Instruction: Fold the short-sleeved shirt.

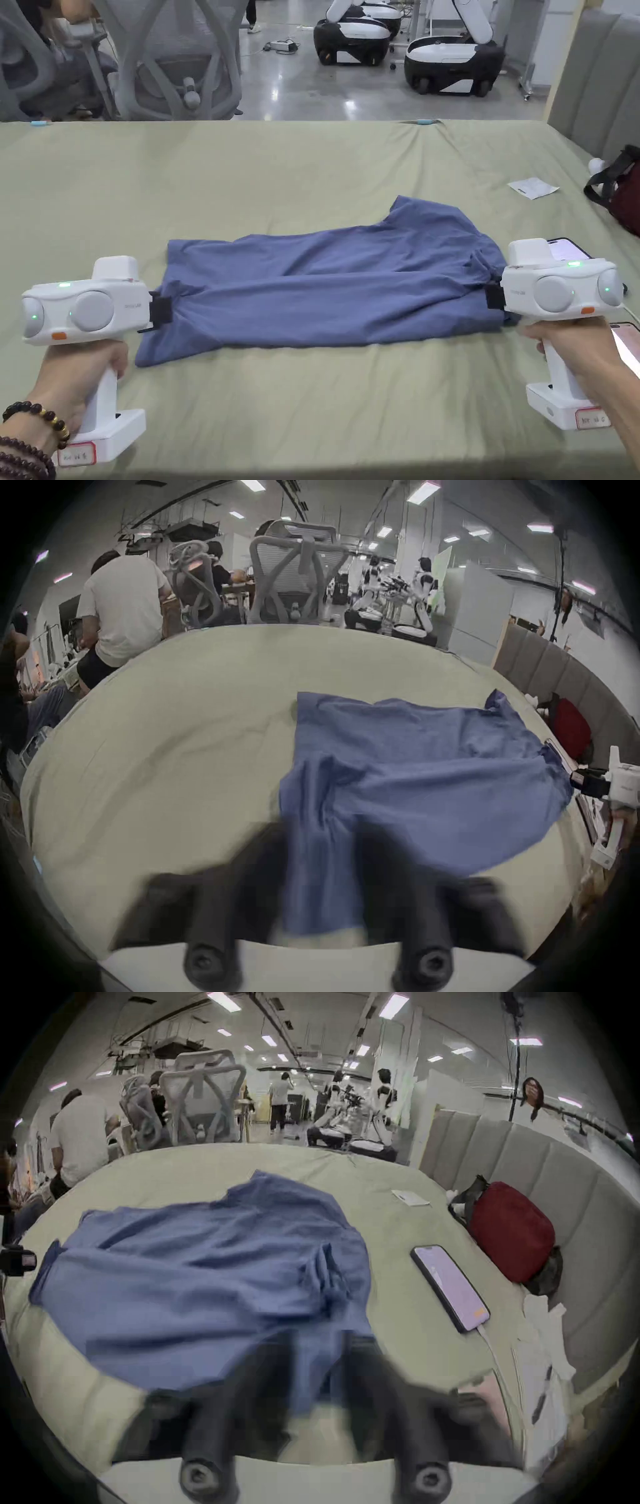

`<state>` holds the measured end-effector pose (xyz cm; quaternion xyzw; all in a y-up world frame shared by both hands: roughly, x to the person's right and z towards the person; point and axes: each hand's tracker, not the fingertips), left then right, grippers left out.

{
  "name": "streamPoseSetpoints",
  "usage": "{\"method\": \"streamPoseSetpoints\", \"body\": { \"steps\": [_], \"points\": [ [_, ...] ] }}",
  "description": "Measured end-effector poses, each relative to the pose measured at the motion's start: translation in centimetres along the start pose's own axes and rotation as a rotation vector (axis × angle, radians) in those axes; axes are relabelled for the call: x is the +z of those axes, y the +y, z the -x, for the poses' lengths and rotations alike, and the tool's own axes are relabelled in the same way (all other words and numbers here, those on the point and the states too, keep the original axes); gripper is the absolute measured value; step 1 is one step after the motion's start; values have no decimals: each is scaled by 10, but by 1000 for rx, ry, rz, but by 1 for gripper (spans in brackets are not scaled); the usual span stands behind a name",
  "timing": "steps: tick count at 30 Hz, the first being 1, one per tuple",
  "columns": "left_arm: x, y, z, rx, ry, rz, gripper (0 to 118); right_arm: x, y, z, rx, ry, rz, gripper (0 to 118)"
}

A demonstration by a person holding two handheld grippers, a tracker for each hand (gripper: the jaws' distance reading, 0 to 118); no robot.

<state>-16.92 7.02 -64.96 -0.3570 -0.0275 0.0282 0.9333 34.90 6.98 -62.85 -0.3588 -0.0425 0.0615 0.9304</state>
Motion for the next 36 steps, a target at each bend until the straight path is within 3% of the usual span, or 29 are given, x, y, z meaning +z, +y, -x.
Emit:
{"method": "streamPoseSetpoints", "body": {
  "steps": [1, 6, 7, 9, 10, 11, 14, 16, 17, 18, 19, 20, 21, 22, 23, 24, 26, 28, 30, 31, 33, 34, 35, 36],
  "points": [
    [4, -7, 0, -7, 7, 2, 0, 4, -7, 0, -9, -10, 3, 0],
    [11, -12, 6, 7, 4, 13, 0, 15, -19, -5, -50, 9, 10, 0],
    [10, -11, 5, 7, 2, 13, 11, 17, -20, -8, -51, 6, 9, 0],
    [2, -11, 2, -8, -17, 24, 83, 15, -20, -8, -44, 4, 14, 0],
    [-7, -12, -1, -35, -31, 62, 106, 14, -19, -7, -41, 7, 20, 0],
    [-13, -14, -4, -37, -30, 92, 109, 15, -19, -9, -42, 10, 23, 0],
    [-30, -21, -13, -52, 3, 104, 77, 11, -19, -9, -48, 26, 29, 0],
    [-40, -28, -18, -63, 32, 137, 74, 5, -16, -15, -51, 34, 32, 0],
    [-38, -28, -20, -64, 42, 117, 55, 3, -15, -16, -50, 34, 34, 1],
    [-37, -24, -21, -68, 43, 124, 29, 1, -14, -18, -48, 32, 33, 8],
    [-33, -19, -23, -81, 48, 124, 4, 0, -12, -19, -50, 32, 27, 28],
    [-29, -17, -24, -89, 62, 96, 4, -2, -11, -21, -53, 32, 21, 28],
    [-26, -14, -21, -83, 75, 64, 4, -7, -8, -24, -57, 31, 17, 39],
    [-25, -10, -20, -64, 43, 85, 4, -15, -5, -27, -64, 31, 19, 62],
    [-26, -10, -19, -57, 36, 98, 4, -18, -3, -26, -70, 32, 27, 109],
    [-27, -10, -17, -55, 35, 99, 4, -22, -4, -29, -80, 36, 32, 118],
    [-29, -10, -16, -50, 27, 99, 4, -37, 1, -33, -116, 48, 46, 105],
    [-31, -13, -16, -48, 27, 102, 4, -49, 1, -28, -151, 46, 134, 104],
    [-33, -14, -18, -54, 29, 107, 4, -66, -3, -25, -148, 38, 212, 86],
    [-33, -13, -18, -54, 31, 108, 4, -67, -5, -17, -145, 82, 229, 82],
    [-33, -13, -18, -56, 31, 109, 4, -59, -3, -9, -136, 26, 186, 78],
    [-33, -12, -20, -62, 31, 112, 4, -54, -1, -8, -115, 39, 189, 65],
    [-33, -12, -20, -76, 30, 116, 4, -61, 0, -9, -69, 73, 187, 32],
    [-33, -12, -21, -104, 31, 118, 4, -59, 2, -8, -33, 99, 166, 8]
  ]
}}
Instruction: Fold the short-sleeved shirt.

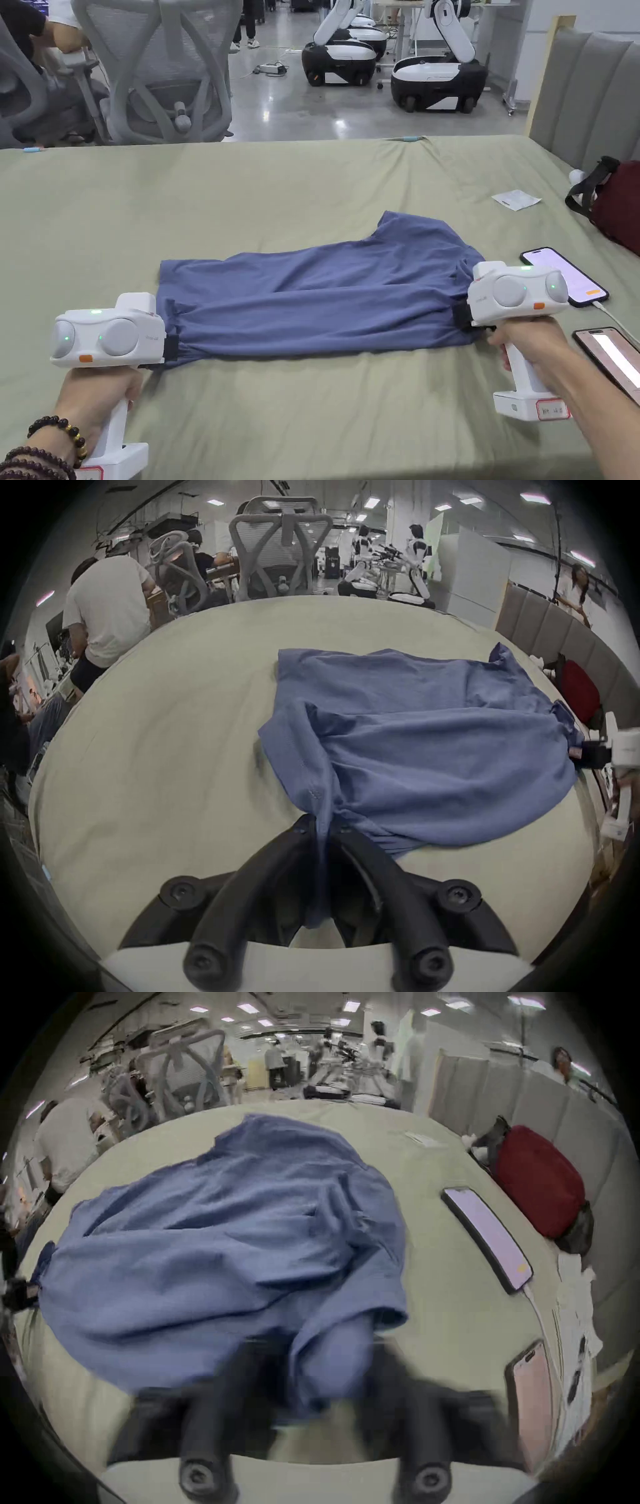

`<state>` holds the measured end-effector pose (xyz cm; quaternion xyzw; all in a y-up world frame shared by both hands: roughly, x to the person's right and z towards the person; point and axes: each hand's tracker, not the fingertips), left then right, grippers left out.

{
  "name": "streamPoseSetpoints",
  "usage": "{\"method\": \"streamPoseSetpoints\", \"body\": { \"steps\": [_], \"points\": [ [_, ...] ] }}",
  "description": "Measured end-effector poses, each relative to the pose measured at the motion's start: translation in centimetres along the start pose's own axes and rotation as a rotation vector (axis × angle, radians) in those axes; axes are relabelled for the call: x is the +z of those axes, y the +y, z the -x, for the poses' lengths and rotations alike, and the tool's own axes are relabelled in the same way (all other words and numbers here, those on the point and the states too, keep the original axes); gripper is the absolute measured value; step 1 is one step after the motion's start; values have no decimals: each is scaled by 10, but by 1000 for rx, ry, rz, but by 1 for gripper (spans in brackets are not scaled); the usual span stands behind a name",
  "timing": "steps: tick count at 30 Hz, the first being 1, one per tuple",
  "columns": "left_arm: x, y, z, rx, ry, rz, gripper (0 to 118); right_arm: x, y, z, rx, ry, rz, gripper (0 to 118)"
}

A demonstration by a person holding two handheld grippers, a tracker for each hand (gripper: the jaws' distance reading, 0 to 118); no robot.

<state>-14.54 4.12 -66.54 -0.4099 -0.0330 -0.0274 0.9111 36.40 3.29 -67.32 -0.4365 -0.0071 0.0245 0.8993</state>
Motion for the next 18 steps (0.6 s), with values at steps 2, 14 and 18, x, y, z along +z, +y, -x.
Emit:
{"method": "streamPoseSetpoints", "body": {
  "steps": [2, 14, 18],
  "points": [
    [5, 0, -1, -23, 0, -5, 4, 7, -1, 1, -1, -26, 14, 8],
    [60, -53, 6, -141, -67, 17, 4, 87, -95, -14, -70, 15, -14, 9],
    [33, -64, 8, -50, -69, 6, 6, 63, -102, -2, -17, -19, -37, 17]
  ]
}}
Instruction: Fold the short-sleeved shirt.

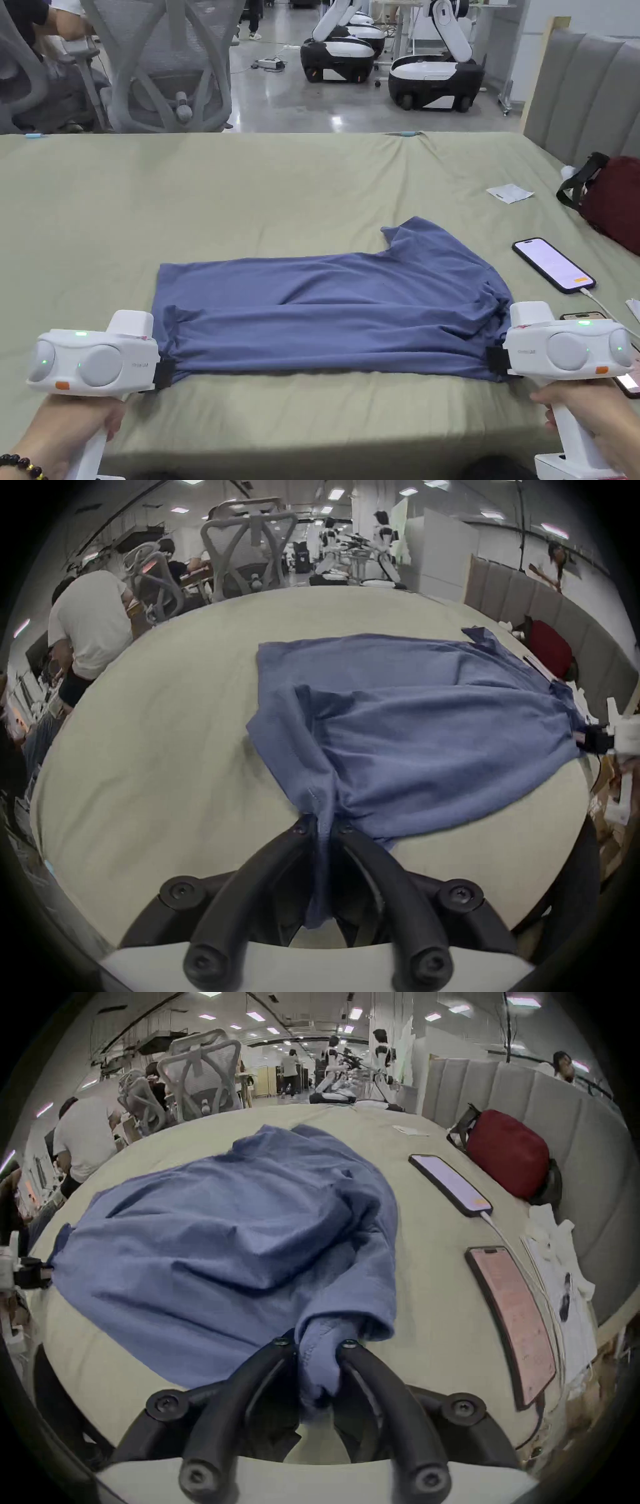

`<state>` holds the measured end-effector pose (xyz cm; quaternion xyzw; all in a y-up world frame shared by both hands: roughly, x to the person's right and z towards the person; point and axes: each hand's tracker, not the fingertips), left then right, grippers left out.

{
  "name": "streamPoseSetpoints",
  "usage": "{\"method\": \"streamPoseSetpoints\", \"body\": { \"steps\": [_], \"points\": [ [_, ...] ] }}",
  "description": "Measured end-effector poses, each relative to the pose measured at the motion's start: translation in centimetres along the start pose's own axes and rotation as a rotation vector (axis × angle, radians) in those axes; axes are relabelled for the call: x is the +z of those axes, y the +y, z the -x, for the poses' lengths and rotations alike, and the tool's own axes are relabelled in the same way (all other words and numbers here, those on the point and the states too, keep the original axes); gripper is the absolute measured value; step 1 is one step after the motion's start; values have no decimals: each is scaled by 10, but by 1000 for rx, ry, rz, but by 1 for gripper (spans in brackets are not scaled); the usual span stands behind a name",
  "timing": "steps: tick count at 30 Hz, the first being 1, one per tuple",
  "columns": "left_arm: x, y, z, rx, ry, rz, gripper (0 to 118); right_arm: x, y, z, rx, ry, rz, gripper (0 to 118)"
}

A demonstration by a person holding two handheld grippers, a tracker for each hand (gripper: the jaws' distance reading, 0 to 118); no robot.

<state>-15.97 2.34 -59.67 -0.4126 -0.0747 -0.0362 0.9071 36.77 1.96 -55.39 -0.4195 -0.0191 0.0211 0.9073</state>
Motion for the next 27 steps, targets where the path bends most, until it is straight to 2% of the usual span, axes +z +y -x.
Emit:
{"method": "streamPoseSetpoints", "body": {
  "steps": [1, 2, 3, 4, 5, 6, 7, 8, 9, 10, 11, 12, 13, 14, 15, 20, 21, 22, 23, 24, 25, 26, 27],
  "points": [
    [2, 1, 2, 17, -4, -22, 9, 2, 5, 4, 32, -20, -13, 20],
    [4, 3, 4, 23, -8, -30, 15, 6, 9, 5, 59, -35, -11, 29],
    [7, 6, 7, 36, 7, -54, 29, 12, 15, 5, 68, -75, -4, 45],
    [14, 10, 5, 41, 58, -81, 58, 17, 22, 3, 54, -113, 10, 68],
    [17, 14, 6, 40, 93, -94, 98, 21, 30, -2, 18, -106, -6, 93],
    [22, 21, 9, 46, 102, -124, 118, 28, 38, -9, -35, -67, -80, 104],
    [29, 29, 10, 61, 67, -176, 118, 34, 46, -13, -71, -36, -149, 109],
    [29, 38, 15, 67, 73, -194, 112, 38, 55, -15, -87, -25, -188, 108],
    [29, 49, 17, 70, 50, -193, 112, 45, 67, -14, -89, -29, -206, 108],
    [27, 61, 17, 65, 47, -181, 111, 44, 80, -13, -71, -42, -195, 108],
    [24, 70, 16, 64, 54, -178, 104, 42, 91, -12, -57, -49, -194, 99],
    [22, 82, 12, 47, 68, -175, 86, 38, 105, -11, -20, -59, -205, 80],
    [17, 92, 10, 22, 83, -183, 56, 35, 116, -9, 2, -74, -224, 40],
    [11, 100, 9, 5, 100, -191, 5, 29, 126, -8, 9, -86, -228, 1],
    [0, 110, 9, -3, 108, -187, 0, 22, 135, -9, 14, -120, -195, 0],
    [-47, 151, 19, 51, 96, -148, 1, -4, 163, -6, -11, -61, -173, 0],
    [-59, 160, 23, 55, 100, -140, 16, -13, 165, -6, 0, -60, -165, 0],
    [-71, 169, 27, 57, 96, -135, 46, -20, 168, -4, 24, -65, -148, 0],
    [-83, 175, 31, 59, 88, -124, 85, -26, 170, -3, 43, -67, -135, 0],
    [-95, 178, 35, 61, 87, -89, 98, -34, 175, -1, 56, -68, -123, 0],
    [-107, 180, 38, 67, 107, -34, 92, -44, 177, -3, 60, -69, -112, 0],
    [-114, 182, 39, 82, 135, -18, 92, -50, 180, -4, 61, -69, -107, 0],
    [-122, 184, 42, 79, 140, -42, 88, -56, 186, -4, 60, -68, -104, 0]
  ]
}}
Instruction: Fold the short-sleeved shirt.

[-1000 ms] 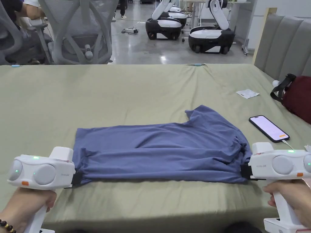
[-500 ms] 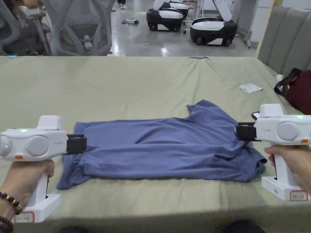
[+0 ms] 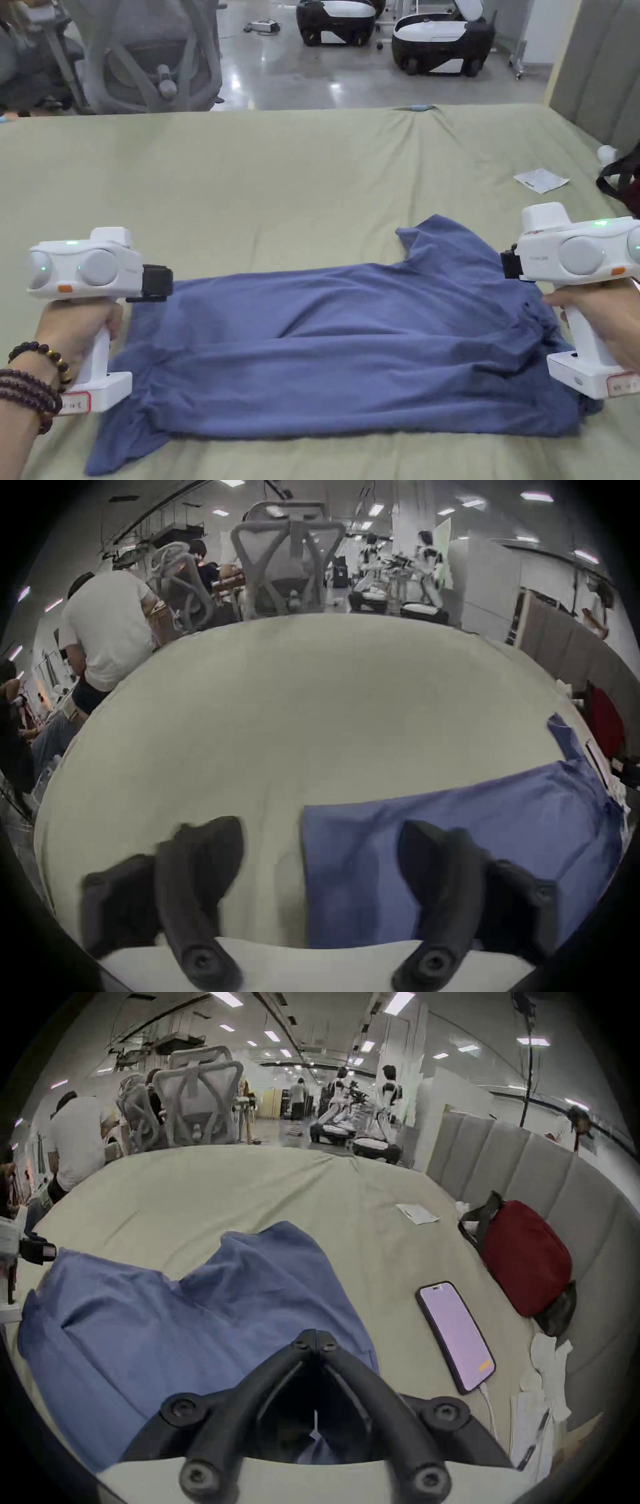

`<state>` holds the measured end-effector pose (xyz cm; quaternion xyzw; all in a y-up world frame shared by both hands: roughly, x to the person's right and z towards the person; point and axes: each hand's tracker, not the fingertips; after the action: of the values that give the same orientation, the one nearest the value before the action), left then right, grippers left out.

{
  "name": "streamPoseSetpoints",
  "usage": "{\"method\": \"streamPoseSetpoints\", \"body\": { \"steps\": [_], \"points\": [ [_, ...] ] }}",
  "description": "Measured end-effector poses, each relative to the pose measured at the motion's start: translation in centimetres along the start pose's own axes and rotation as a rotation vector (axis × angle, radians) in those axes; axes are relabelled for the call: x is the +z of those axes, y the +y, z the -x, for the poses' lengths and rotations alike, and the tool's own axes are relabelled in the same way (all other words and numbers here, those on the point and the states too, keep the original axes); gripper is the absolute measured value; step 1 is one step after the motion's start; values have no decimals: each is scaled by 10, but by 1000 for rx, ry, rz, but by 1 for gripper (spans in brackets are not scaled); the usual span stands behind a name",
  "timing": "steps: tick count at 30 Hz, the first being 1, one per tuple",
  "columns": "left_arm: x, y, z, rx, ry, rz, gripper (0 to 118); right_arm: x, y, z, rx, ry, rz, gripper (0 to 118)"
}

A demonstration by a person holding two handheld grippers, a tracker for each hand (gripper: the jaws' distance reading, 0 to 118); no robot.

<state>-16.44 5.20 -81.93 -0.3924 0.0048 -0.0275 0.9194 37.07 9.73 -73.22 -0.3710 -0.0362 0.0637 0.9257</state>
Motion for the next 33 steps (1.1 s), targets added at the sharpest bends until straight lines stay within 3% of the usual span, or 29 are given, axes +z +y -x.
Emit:
{"method": "streamPoseSetpoints", "body": {
  "steps": [1, 2, 5, 6, 7, 8, 10, 12, 14, 16, 17, 18, 19, 20, 22, 27, 33],
  "points": [
    [-6, -4, 1, -1, -3, -2, 79, -6, 5, -1, -3, 5, 3, 2],
    [-13, -5, 2, -7, -6, 10, 59, -14, 7, -5, -8, 10, 4, 19],
    [-24, -13, 1, -11, -19, 52, 53, -38, 25, -5, -19, 22, 48, 116],
    [-20, -11, 1, -5, -15, 42, 49, -47, 28, -11, -17, 26, 53, 118],
    [-16, -9, -2, -10, -14, 32, 36, -55, 33, -10, -11, 21, 64, 117],
    [-14, -9, -4, -22, -13, 4, 0, -61, 38, -10, -2, 6, 87, 109],
    [-9, -8, -9, -56, 17, 11, 0, -76, 41, -11, 0, -38, 152, 98],
    [-8, -8, -9, -68, 19, 4, 0, -91, 42, -14, -28, -70, 197, 96],
    [-6, -8, -6, -54, 14, 4, 0, -103, 37, -19, -62, -60, 268, 92],
    [-1, -5, -4, -35, 6, 1, 0, -114, 25, -22, -84, -5, 377, 76],
    [-3, -5, -3, -36, 6, 2, 0, -111, 21, -22, -137, 34, 298, 74],
    [-1, -4, -4, -43, 8, 0, 0, -103, 20, -23, -115, -8, 293, 67],
    [1, -3, -5, -55, 12, -2, 0, -99, 22, -21, -105, -4, 289, 51],
    [2, -2, -6, -69, 15, 0, 0, -96, 25, -18, -59, 12, 281, 1],
    [3, -2, -7, -85, 19, -3, 0, -87, 27, -14, 13, -3, 257, 0],
    [35, -2, -3, -48, -15, -32, 0, -53, 25, -10, -5, 20, 195, 0],
    [115, -21, 9, -63, -44, -137, 0, 44, 12, -14, 2, 41, 45, 0]
  ]
}}
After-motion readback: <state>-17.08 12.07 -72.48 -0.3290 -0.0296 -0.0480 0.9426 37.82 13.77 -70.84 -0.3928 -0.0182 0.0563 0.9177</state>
